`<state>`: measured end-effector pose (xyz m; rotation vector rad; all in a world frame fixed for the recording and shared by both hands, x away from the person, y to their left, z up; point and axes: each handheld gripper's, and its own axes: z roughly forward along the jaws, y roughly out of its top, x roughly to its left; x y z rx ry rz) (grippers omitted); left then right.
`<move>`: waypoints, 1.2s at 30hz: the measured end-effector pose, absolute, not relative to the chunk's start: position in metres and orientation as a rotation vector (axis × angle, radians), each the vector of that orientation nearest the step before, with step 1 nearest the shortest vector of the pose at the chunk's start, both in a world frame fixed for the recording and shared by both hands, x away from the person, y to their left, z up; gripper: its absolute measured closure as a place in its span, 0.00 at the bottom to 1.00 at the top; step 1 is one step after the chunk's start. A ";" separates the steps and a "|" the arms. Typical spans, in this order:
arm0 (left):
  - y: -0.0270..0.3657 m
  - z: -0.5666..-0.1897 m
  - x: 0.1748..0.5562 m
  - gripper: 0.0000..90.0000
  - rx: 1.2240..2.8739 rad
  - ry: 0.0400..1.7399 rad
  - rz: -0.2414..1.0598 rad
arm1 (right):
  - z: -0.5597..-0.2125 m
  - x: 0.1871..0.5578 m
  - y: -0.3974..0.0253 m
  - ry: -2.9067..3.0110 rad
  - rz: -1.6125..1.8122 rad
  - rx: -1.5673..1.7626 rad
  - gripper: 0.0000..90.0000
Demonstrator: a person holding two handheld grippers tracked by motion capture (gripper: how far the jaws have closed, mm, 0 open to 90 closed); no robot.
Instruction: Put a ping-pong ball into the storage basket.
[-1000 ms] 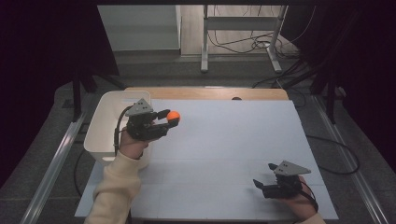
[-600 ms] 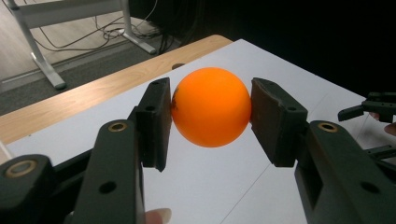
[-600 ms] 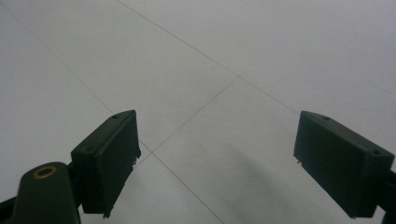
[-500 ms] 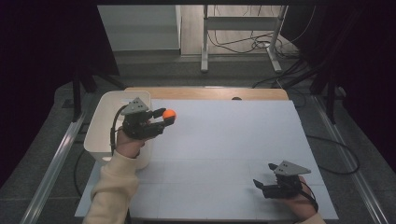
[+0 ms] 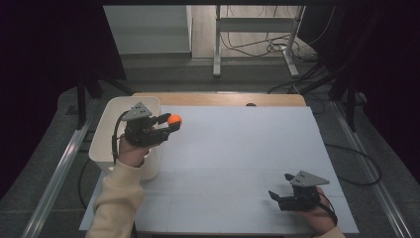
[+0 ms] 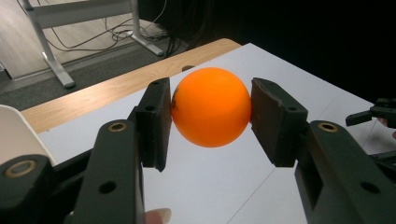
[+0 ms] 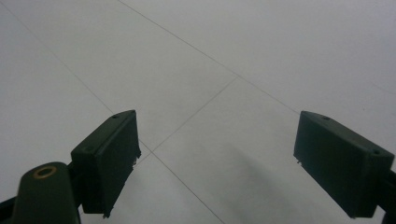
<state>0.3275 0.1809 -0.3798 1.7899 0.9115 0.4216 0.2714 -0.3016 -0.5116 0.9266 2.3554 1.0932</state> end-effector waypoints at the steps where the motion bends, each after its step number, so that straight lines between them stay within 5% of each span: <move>1: 0.182 -0.380 0.328 0.56 1.790 0.915 0.422 | -0.512 0.271 -0.302 2.355 1.092 0.925 0.16; 36: 0.205 -0.378 0.327 0.56 1.752 0.994 0.475 | -0.513 0.271 -0.302 2.368 1.080 0.922 0.16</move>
